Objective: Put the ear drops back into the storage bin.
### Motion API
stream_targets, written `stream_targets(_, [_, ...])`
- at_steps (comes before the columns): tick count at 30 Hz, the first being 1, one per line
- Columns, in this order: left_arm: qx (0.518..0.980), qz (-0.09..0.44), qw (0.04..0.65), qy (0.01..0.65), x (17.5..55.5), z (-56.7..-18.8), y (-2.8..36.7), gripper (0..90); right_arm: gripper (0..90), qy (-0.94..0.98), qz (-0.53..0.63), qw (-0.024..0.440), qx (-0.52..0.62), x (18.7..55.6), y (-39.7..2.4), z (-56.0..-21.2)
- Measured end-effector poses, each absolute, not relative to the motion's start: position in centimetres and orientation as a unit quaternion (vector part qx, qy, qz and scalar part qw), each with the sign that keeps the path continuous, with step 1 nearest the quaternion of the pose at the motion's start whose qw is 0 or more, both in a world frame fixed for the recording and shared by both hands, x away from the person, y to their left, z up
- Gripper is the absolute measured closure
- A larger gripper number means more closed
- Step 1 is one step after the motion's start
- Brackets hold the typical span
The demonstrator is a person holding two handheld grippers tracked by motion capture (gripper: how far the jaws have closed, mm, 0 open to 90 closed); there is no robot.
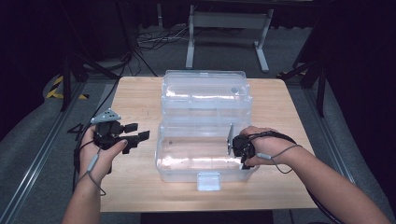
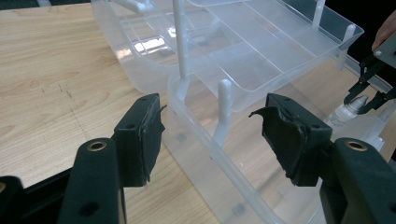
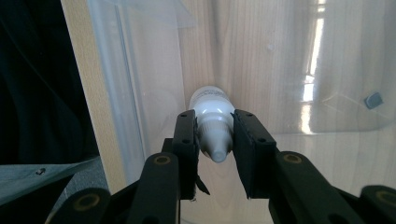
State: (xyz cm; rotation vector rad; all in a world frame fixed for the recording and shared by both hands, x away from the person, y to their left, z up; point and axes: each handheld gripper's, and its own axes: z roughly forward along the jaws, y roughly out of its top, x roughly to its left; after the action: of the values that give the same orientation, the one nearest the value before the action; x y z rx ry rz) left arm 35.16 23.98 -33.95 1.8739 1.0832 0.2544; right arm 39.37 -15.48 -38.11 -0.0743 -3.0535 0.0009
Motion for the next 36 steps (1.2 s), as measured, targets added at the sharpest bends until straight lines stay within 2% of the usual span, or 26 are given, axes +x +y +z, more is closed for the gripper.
stream_targets(8, [0.761, 0.103, 0.463, 0.443, 35.1, -34.0, 24.0, 38.5, 71.1, -0.999, -0.003, 0.042, -0.023, 39.4, -15.7, -38.1])
stream_targets(10, [0.761, 0.103, 0.463, 0.442, 35.1, -34.0, 24.0, 38.4, 70.2, -0.999, -0.002, 0.041, -0.023, 39.4, -15.7, -38.1])
stream_targets(11, [0.761, 0.103, 0.464, 0.442, 35.1, -34.0, 24.0, 38.4, 65.6, -0.998, -0.012, 0.047, -0.028, 39.4, -15.8, -38.0])
stream_targets(22, [0.76, 0.102, 0.464, 0.443, 35.2, -34.0, 24.1, 38.4, 61.6, -0.998, -0.042, 0.041, -0.036, 39.4, -16.3, -36.3])
stream_targets(36, [0.764, 0.1, 0.463, 0.438, 35.8, -34.1, 23.9, 38.2, 61.7, -0.996, -0.066, 0.022, -0.047, 38.8, -17.2, -33.4])
